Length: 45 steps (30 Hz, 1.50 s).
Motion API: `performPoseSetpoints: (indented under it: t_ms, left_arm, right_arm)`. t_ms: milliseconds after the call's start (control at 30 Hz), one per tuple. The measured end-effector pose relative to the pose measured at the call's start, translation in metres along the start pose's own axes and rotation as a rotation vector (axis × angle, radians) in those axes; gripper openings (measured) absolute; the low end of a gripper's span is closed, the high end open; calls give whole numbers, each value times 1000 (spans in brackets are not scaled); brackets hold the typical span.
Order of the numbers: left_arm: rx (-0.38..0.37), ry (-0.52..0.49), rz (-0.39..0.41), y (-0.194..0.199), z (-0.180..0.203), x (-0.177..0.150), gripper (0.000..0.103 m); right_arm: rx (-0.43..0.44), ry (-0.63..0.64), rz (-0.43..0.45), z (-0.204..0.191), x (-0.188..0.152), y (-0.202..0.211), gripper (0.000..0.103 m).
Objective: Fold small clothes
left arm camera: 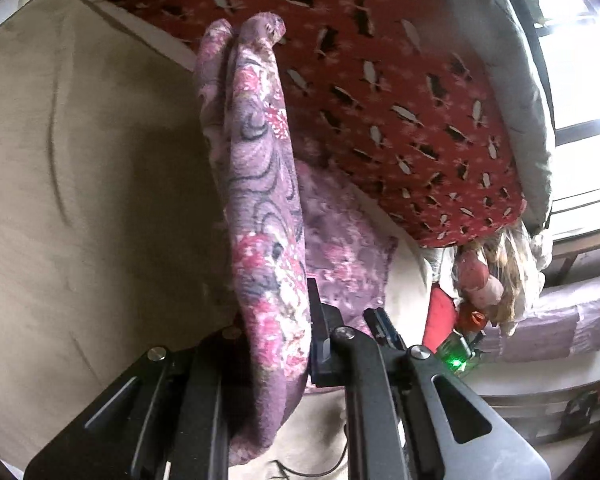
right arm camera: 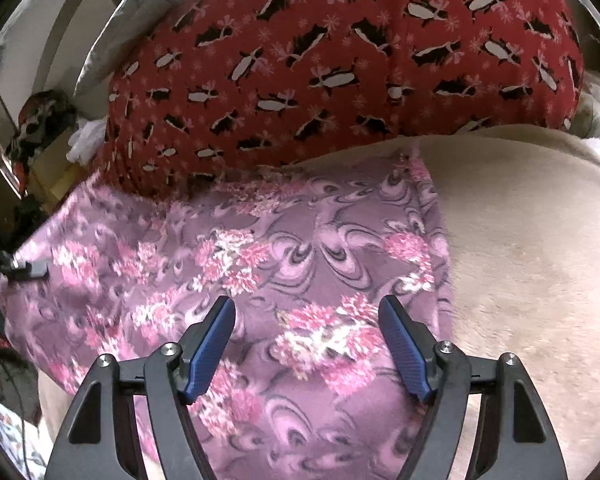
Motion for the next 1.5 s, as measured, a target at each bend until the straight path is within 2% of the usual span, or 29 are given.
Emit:
performPoseSetpoints:
  t_ms: [167,267,300,333,400,533,667,833,933,1033,1067,1100,1167,1233,1333,1400,1467,1500]
  left_arm:
    - [-31,-1,-13,-11,26,-10,11]
    - [-54,-13,-28,-20,43,-16,11]
    - [-62,-20,-37,-26,51,-18,11]
    - [-69,-23,-44,-31,58,-19,11]
    - [-79,-29,-58,-42,69,-23,11]
    - [-94,-35,-101,-68,89,-32,11]
    - [-78,-46,-163,-107,101,-47,11]
    - [-48,-4,-255,-155,92,-65,12]
    - [-44,31,-279,-166,79,-72,14]
    - [-100,54,-304,-161,75,-76,32]
    - [-128,62,-321,-156,76,-78,42]
    - [-147,62,-329,-149,75,-79,45]
    - [-162,18,-320,-132,77,-81,45]
    - [-150,-28,-274,-113,74,-77,45]
    - [-65,-41,-176,-87,52,-61,45]
    - [27,-27,-123,-74,26,-47,45]
    - [70,7,-95,-67,0,-38,45]
    - [71,28,-95,-68,-9,-37,45]
  right_arm:
    - [-56,56,-21,11,-8,8,76]
    - [-125,96,-13,26,-18,11,78]
    - [-135,83,-57,33,-25,9,79]
    - [-122,62,-62,41,-31,7,82]
    - [-70,26,-5,47,-35,12,82]
    - [-91,55,5,43,-37,10,86]
    - [-96,71,18,41,-40,11,88]
    - [-76,58,30,44,-40,11,88]
    - [-77,62,33,44,-41,11,88]
    - [-70,58,34,45,-41,10,89]
    - [-68,56,34,45,-41,10,89]
    - [-66,55,33,45,-40,10,89]
    - [-61,52,32,46,-40,10,89]
    - [-62,51,29,45,-40,10,89]
    - [-54,39,5,46,-37,10,89]
    - [-57,8,-39,48,-33,14,87]
    - [-52,-82,-15,54,-22,28,84]
    - [-19,-161,31,57,-13,41,83]
Point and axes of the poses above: each gripper's, at about its wrist camera, not at the fingertips, and y roughly against the way its jaws point, z to its right, x to its top, the point moved 6 cm from there along -y, roughly the way its jaws point, and after that the axes turned 3 degrees about -x, right-handed, at the moved point
